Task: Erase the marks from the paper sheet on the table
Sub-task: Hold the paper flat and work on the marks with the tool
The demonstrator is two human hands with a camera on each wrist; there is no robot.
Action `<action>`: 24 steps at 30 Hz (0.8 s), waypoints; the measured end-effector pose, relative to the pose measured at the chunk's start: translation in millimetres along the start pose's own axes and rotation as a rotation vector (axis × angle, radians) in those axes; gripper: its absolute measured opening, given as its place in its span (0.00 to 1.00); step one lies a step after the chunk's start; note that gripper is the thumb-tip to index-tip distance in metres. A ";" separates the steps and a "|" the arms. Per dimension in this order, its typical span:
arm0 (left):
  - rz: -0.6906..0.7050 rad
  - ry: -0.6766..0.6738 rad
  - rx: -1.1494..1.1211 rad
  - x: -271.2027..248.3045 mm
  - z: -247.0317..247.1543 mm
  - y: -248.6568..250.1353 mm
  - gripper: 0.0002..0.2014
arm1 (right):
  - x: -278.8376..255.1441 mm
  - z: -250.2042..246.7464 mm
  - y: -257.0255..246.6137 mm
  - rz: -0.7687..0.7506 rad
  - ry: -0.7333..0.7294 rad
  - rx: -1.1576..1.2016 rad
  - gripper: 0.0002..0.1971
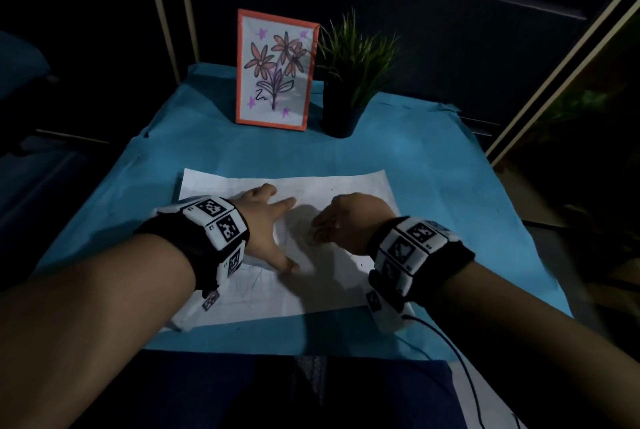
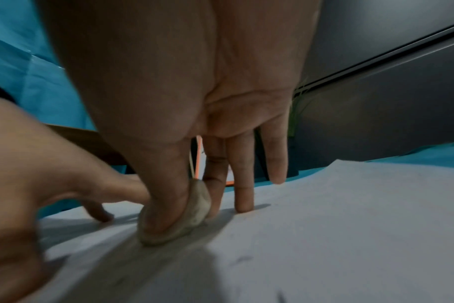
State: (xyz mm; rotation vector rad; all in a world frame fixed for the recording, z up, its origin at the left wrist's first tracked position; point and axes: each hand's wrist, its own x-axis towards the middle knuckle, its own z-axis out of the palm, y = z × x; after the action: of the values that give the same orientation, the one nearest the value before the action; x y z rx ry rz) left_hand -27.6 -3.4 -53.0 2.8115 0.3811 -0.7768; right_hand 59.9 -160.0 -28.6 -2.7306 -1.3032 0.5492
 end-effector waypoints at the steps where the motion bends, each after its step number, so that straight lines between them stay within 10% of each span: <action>1: -0.001 0.000 0.003 0.2 0.5 -0.1 0.61 | -0.3 1.4 0.0 -0.008 -0.002 -0.005 0.16; 24: -0.002 0.027 0.045 -10.2 2.9 8.1 0.56 | -12.8 10.3 14.3 0.006 0.013 0.033 0.15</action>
State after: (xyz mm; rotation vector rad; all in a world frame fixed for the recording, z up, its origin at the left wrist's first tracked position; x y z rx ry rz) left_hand -35.0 -13.9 -49.1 2.8668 0.3749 -0.7571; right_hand 59.5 -179.8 -37.6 -2.7076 -1.2721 0.5469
